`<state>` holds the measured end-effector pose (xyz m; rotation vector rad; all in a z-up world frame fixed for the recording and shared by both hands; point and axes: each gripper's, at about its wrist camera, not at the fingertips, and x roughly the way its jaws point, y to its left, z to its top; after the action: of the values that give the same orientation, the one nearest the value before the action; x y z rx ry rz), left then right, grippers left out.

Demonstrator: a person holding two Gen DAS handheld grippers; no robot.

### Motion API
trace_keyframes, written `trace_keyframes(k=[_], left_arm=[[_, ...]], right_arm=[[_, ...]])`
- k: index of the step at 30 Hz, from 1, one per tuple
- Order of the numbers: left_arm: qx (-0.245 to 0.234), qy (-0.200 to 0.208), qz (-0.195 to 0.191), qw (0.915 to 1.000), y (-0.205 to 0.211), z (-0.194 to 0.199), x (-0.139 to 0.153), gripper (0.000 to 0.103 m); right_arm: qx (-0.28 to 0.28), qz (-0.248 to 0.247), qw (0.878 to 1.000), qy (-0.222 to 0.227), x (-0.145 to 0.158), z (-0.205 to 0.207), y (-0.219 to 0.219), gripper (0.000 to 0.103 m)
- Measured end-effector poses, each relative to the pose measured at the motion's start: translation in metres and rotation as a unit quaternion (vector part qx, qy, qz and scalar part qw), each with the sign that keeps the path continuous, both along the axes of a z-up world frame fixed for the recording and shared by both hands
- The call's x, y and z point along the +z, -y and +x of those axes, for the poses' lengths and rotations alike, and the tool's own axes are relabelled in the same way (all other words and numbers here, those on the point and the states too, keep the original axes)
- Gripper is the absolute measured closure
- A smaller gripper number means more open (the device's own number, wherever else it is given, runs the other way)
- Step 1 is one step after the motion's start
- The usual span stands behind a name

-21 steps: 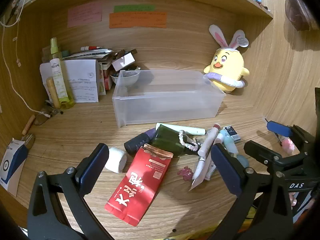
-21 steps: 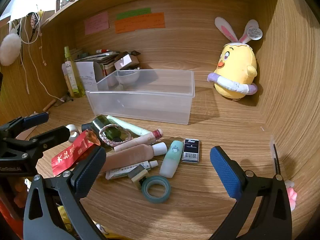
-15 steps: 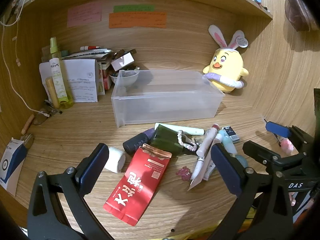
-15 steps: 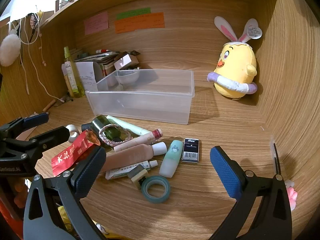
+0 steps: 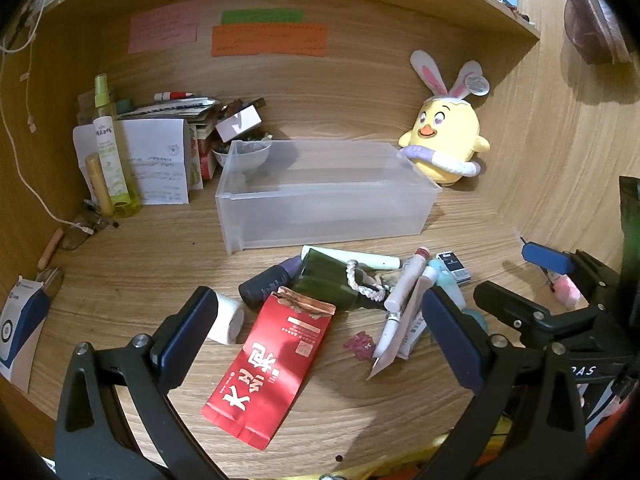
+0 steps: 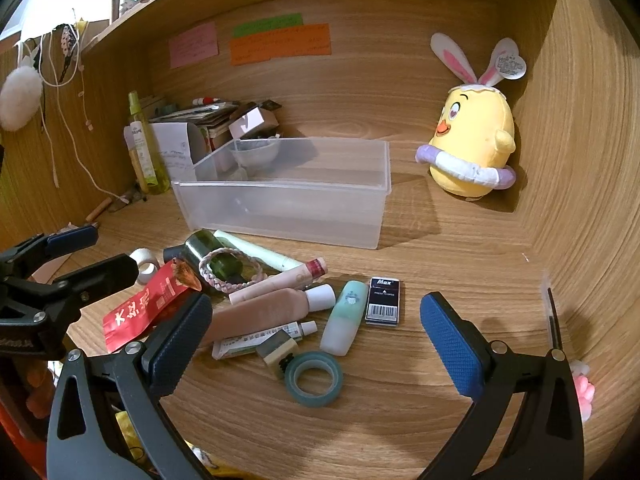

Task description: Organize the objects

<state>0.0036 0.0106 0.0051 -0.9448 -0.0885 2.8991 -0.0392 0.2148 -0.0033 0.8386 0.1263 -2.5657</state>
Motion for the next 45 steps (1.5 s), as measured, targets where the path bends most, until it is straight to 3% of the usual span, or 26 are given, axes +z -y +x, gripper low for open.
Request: trace_keyframes(k=[45], left_arm=[[-0.002, 0.009, 0.01, 0.9999, 0.0009, -0.0008, -0.0015, 0.0]], right_arm=[[0.012, -0.012, 1.0, 0.008, 0.0026, 0.0016, -0.0022, 0.0]])
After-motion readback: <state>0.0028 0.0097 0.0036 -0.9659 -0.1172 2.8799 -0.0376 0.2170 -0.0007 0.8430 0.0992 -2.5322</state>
